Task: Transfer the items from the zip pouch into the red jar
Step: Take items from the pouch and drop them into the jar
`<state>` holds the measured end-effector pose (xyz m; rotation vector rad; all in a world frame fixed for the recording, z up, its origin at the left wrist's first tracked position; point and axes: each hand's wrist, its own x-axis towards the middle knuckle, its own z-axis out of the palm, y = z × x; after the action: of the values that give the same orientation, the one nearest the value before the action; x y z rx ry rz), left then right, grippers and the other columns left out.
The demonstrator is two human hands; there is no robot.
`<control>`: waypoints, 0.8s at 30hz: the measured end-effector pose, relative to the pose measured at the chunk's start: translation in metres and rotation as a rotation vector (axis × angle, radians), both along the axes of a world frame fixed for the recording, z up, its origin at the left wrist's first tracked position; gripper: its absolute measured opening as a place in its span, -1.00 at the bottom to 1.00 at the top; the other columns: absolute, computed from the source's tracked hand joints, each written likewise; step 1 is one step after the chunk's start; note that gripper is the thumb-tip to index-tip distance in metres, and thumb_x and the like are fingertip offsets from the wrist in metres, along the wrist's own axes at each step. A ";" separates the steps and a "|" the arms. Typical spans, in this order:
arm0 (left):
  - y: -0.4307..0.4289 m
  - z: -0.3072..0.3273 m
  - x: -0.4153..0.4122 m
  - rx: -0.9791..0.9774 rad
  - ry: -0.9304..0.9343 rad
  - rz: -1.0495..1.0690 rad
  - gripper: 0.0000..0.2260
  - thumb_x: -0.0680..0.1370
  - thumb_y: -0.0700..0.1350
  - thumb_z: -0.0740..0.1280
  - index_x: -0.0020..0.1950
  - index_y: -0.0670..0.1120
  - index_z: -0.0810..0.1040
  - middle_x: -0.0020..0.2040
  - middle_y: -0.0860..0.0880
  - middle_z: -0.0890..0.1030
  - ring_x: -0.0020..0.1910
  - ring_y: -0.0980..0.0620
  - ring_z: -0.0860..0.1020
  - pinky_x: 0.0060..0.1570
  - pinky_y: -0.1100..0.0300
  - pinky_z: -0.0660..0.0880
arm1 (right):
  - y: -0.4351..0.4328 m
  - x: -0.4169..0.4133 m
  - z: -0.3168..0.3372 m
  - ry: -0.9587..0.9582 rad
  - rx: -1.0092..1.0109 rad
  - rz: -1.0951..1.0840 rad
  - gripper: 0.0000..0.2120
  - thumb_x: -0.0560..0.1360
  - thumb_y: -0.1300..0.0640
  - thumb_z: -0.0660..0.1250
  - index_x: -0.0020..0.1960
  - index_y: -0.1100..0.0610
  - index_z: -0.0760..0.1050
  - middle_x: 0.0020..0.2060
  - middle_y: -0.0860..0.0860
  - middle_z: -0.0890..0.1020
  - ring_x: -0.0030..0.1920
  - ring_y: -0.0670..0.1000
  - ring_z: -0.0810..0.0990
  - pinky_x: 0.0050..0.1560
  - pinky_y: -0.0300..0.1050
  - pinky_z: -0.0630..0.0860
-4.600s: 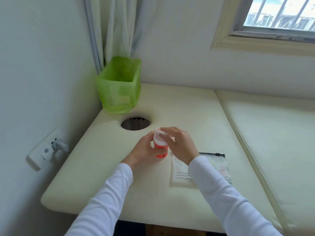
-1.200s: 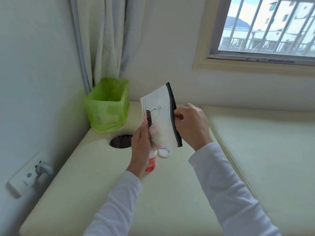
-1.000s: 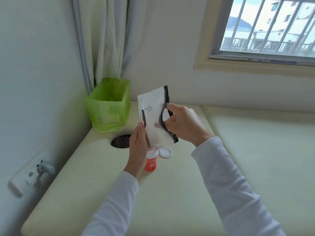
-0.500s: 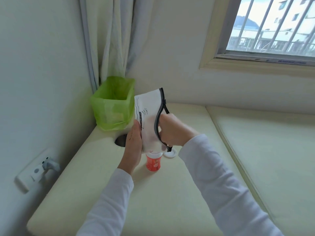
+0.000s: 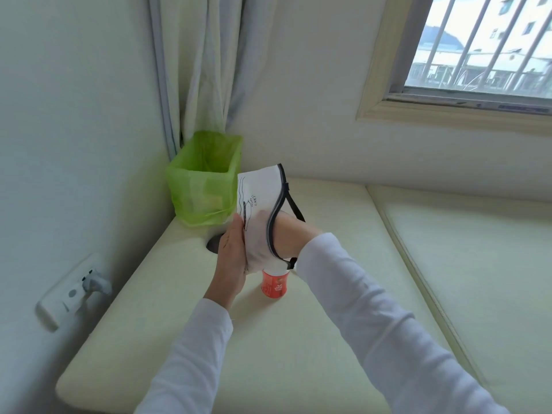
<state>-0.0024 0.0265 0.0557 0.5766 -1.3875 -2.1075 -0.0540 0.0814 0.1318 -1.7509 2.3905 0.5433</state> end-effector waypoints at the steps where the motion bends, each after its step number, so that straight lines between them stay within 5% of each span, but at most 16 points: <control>1: 0.000 0.000 0.000 0.001 0.000 0.004 -0.73 0.62 0.05 0.05 -0.01 0.06 0.54 0.28 -0.14 0.54 0.28 -0.11 0.48 0.36 -0.13 0.36 | -0.001 0.001 -0.003 -0.050 0.070 -0.118 -0.82 0.30 0.22 0.29 -0.18 -0.03 0.48 -0.34 0.01 0.57 -0.47 -0.04 0.25 -0.31 -0.14 0.31; 3: -0.001 -0.001 0.001 -0.001 -0.001 0.006 -0.72 0.62 0.05 0.05 -0.05 0.07 0.54 0.27 -0.15 0.54 0.26 -0.12 0.49 0.32 -0.13 0.36 | -0.003 -0.009 -0.016 0.104 0.082 -0.107 -0.90 0.19 0.25 0.20 -0.39 0.07 0.32 -0.55 -0.06 0.39 -0.50 -0.04 0.23 -0.31 0.04 0.32; 6: -0.003 -0.001 0.002 -0.013 -0.009 0.022 -0.71 0.61 0.06 0.05 -0.06 0.05 0.55 0.21 -0.14 0.57 0.25 -0.14 0.50 0.29 -0.15 0.37 | -0.008 -0.006 -0.015 0.169 0.085 -0.019 -0.81 0.18 0.26 0.13 -0.46 0.08 0.13 -0.58 -0.06 0.23 -0.47 -0.04 0.17 -0.33 0.01 0.30; 10: -0.005 0.001 0.001 0.006 -0.019 0.068 -0.72 0.61 0.04 0.07 -0.05 0.02 0.55 0.20 -0.14 0.58 0.22 -0.11 0.52 0.27 -0.07 0.40 | -0.011 -0.001 -0.014 -0.143 -0.157 -0.206 -0.80 0.28 0.26 0.18 -0.41 0.08 0.19 -0.55 -0.04 0.20 -0.47 -0.06 0.10 -0.37 -0.18 0.21; 13: -0.006 0.000 -0.001 0.004 -0.048 0.084 -0.72 0.61 0.05 0.06 0.01 0.00 0.54 0.24 -0.15 0.57 0.26 -0.13 0.50 0.29 -0.11 0.39 | 0.008 0.014 -0.001 -0.338 -0.556 -0.303 -0.57 0.36 0.31 0.21 -0.46 0.05 0.00 -0.51 -0.02 0.10 -0.37 0.00 0.18 -0.38 -0.23 0.08; 17: -0.009 -0.005 0.001 0.032 -0.069 0.099 -0.71 0.60 0.04 0.07 -0.01 -0.01 0.56 0.15 -0.10 0.60 0.12 -0.10 0.55 -0.06 0.07 0.47 | 0.024 0.004 0.004 -0.318 -0.673 -0.306 -0.64 0.47 0.39 0.09 -0.46 0.18 0.13 -0.47 0.02 0.24 -0.29 0.09 0.28 -0.46 -0.21 0.18; 24: -0.015 -0.017 0.003 0.071 -0.058 0.101 -0.63 0.61 0.04 0.06 0.22 -0.13 0.51 0.26 -0.16 0.57 0.12 -0.09 0.57 -0.17 0.16 0.45 | 0.028 -0.002 0.005 -0.658 -0.802 -0.362 -0.82 0.44 0.44 0.12 -0.16 0.46 0.50 -0.43 0.09 0.46 -0.57 -0.04 0.53 -0.43 -0.14 0.63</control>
<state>0.0003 0.0112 0.0388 0.7270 -1.2904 -2.0807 -0.0556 0.1090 0.1367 -1.2887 2.4169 -1.0007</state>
